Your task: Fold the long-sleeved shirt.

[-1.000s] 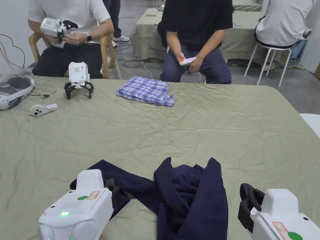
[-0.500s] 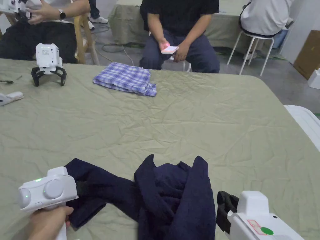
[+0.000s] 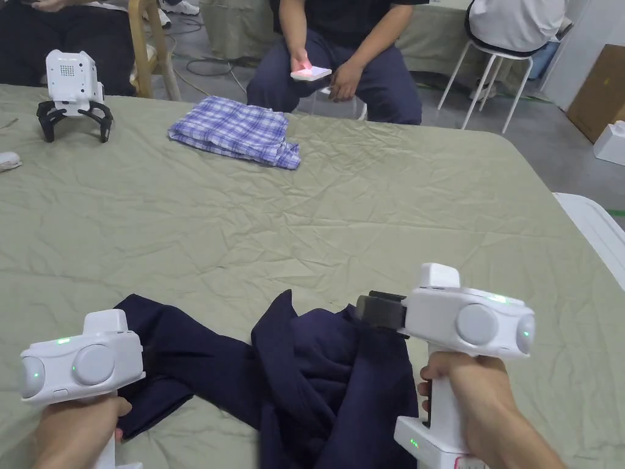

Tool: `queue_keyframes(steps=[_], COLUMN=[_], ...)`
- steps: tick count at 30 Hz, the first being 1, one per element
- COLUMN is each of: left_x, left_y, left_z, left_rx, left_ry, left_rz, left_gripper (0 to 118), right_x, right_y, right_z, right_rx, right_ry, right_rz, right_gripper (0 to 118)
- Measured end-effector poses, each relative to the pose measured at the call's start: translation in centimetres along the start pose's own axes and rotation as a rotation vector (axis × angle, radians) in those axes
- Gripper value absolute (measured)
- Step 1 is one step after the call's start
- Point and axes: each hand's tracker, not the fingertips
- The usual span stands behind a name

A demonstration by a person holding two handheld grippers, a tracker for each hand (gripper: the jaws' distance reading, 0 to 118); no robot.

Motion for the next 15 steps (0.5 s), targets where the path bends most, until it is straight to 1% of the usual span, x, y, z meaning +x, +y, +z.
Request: queue_keyframes(steps=[1, 2, 3, 5, 7, 8, 9, 11, 13, 15], left_x=[-0.1, -0.3, -0.5, -1.0, -1.2, -1.4, -1.5, -1.3, -0.9, 0.1], left_y=[0.0, -0.2, -0.1, 0.0, -0.4, -0.3, -0.2, -0.3, 0.2, 1.0], left_z=[0.0, 0.0, 0.1, 0.4, 1.6, 2.8, 4.1, 7.6, 11.5, 15.8], left_rx=[0.0, 0.0, 0.001, 0.01, 0.041, 0.068, 0.088, 0.194, 0.276, 0.375], left_ry=[-0.005, -0.012, -0.023, -0.043, -0.074, -0.096, -0.116, -0.129, -0.182, -0.193], left_rz=[-0.005, -0.003, 0.009, 0.006, 0.017, 0.04, 0.051, 0.01, -0.008, -0.058], left_gripper=[7, 7, 7, 7, 7, 7, 7, 7, 7, 7], right_x=[0.2, 0.3, 0.5, 0.8, 1.1, 1.3, 1.6, 1.7, 1.6, 1.3], right_y=[-0.1, -0.6, -1.3, -2.5, -3.3, -3.6, -3.5, -3.0, -2.0, -0.7], right_z=[-0.6, -0.7, 0.0, 1.6, 4.1, 5.5, 7.3, 11.1, 15.5, 20.2], right_rx=[-0.036, -0.052, 0.016, 0.041, 0.121, 0.16, 0.204, 0.311, 0.424, 0.535], right_ry=[-0.03, -0.094, -0.098, -0.019, -0.069, -0.045, -0.004, 0.002, 0.04, 0.068], right_rz=[-0.015, 0.012, 0.029, 0.022, 0.005, -0.016, -0.026, -0.018, -0.02, -0.001], right_gripper=[6, 7, 6, 6, 6, 6, 6, 6, 6, 6])
